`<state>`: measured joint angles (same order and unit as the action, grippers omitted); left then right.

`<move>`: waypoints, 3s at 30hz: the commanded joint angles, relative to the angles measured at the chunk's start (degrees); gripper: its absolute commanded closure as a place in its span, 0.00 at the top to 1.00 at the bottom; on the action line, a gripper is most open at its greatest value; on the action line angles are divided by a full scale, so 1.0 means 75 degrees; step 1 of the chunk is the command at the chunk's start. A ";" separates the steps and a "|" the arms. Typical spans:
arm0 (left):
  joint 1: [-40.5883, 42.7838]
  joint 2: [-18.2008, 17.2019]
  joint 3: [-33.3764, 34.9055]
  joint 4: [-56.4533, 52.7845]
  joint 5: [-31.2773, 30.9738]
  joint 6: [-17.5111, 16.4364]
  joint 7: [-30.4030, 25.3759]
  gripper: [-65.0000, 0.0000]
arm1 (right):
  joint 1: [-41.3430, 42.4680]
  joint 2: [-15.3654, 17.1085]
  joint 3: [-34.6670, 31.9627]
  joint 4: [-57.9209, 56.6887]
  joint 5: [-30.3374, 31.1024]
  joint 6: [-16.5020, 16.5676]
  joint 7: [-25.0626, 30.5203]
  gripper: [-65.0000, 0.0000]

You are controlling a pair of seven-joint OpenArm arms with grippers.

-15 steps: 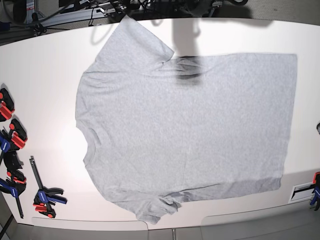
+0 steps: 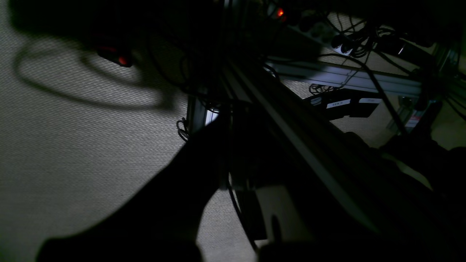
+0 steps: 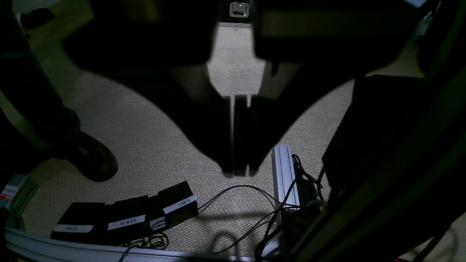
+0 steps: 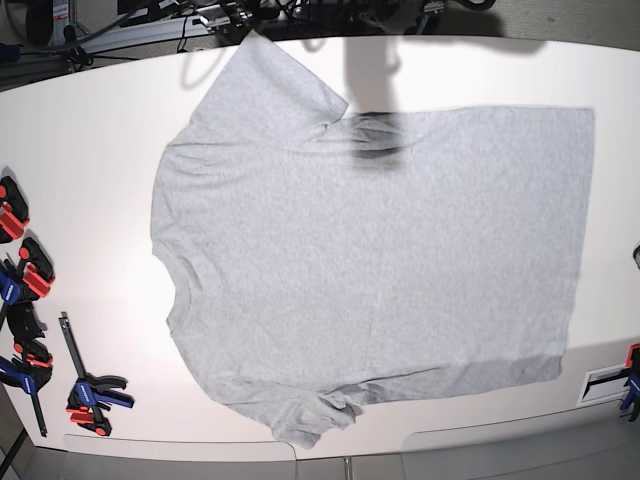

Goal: Fold the T-shirt properly

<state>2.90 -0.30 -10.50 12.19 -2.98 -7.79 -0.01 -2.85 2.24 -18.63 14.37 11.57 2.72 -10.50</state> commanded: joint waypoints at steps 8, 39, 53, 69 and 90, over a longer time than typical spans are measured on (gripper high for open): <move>0.0017 0.0038 0.0009 0.0041 -0.0012 -0.0105 -0.0055 0.00 | 0.0020 0.0020 -0.0017 0.0055 -0.0009 -0.0020 0.0023 0.00; 0.0737 0.0035 0.0009 0.1049 -0.0157 -0.0102 -0.0128 0.00 | -0.0149 0.0085 -0.0017 0.0169 -0.0012 -0.0020 0.0315 0.00; 0.3054 -0.0189 0.0009 0.3844 -0.0906 -0.0102 -0.0408 0.00 | -0.2069 0.0734 -0.0009 0.2116 -0.0012 -0.0032 0.1058 0.00; 0.5601 -0.0927 0.0006 0.7449 -0.1419 -0.0105 -0.0437 0.00 | -0.4444 0.1169 0.2104 0.5214 -0.0117 0.0154 0.1804 0.00; 0.7399 -0.1343 0.0006 1.1858 -0.1413 -0.0105 -0.0283 0.00 | -0.7222 0.1349 0.3570 1.0984 0.0950 0.0644 0.1804 0.00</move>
<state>57.49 -10.17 -10.28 100.22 -13.50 -8.16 -1.10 -56.31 12.08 7.92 96.05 18.31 7.18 1.39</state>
